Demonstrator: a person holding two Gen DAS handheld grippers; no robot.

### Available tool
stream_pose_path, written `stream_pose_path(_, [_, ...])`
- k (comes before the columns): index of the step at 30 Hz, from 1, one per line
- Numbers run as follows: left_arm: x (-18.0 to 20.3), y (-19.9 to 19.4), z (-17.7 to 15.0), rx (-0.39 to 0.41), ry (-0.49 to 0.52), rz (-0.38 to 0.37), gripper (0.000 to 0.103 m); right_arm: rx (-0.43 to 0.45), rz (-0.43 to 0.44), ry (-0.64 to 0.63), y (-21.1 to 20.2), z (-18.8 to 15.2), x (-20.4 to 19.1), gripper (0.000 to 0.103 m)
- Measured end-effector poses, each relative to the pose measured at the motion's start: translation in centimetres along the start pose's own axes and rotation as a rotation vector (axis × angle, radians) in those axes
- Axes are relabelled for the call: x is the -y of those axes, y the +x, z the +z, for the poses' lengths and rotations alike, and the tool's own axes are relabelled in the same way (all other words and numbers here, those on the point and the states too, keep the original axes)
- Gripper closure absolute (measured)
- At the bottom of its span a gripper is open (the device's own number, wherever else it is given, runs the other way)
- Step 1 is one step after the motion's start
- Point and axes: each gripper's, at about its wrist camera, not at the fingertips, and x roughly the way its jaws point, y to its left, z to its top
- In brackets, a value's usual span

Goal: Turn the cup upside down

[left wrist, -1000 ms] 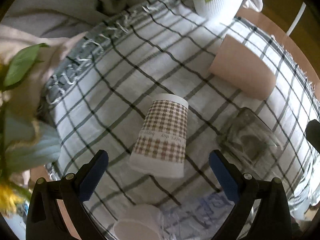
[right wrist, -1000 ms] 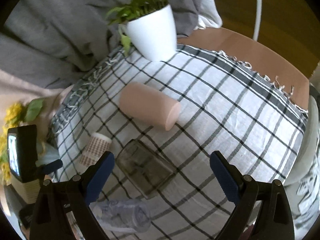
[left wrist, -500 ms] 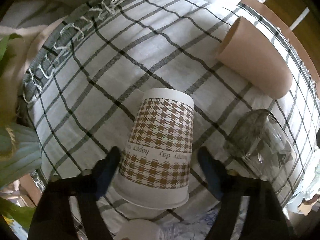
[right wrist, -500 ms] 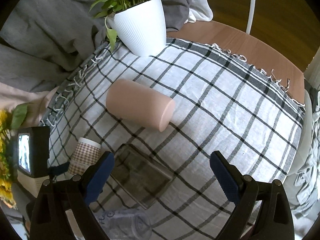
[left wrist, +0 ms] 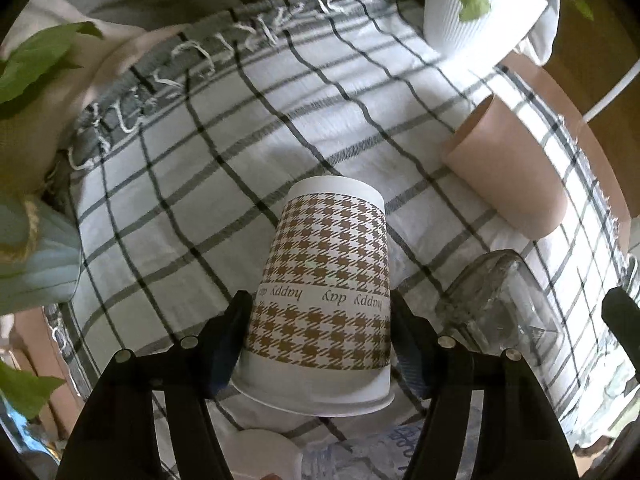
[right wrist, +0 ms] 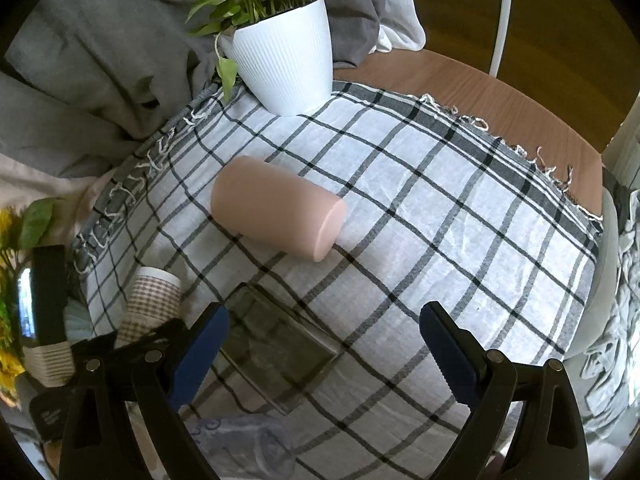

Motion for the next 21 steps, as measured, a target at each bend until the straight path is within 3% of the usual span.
stream_pose_path(8, [0.0, -3.6, -0.9, 0.088, -0.044, 0.026, 0.037, 0.013, 0.02, -0.039, -1.0, 0.1, 0.6, 0.007])
stream_pose_path(13, [2.9, -6.5, -1.9, 0.157, -0.088, 0.032, 0.037, 0.029, 0.052, -0.086, -2.1, 1.0, 2.2, 0.007])
stream_pose_path(21, [8.9, -9.8, -4.1, 0.23, -0.244, 0.029, 0.037, 0.016, 0.12, -0.197, -3.2, 3.5, 6.4, 0.007])
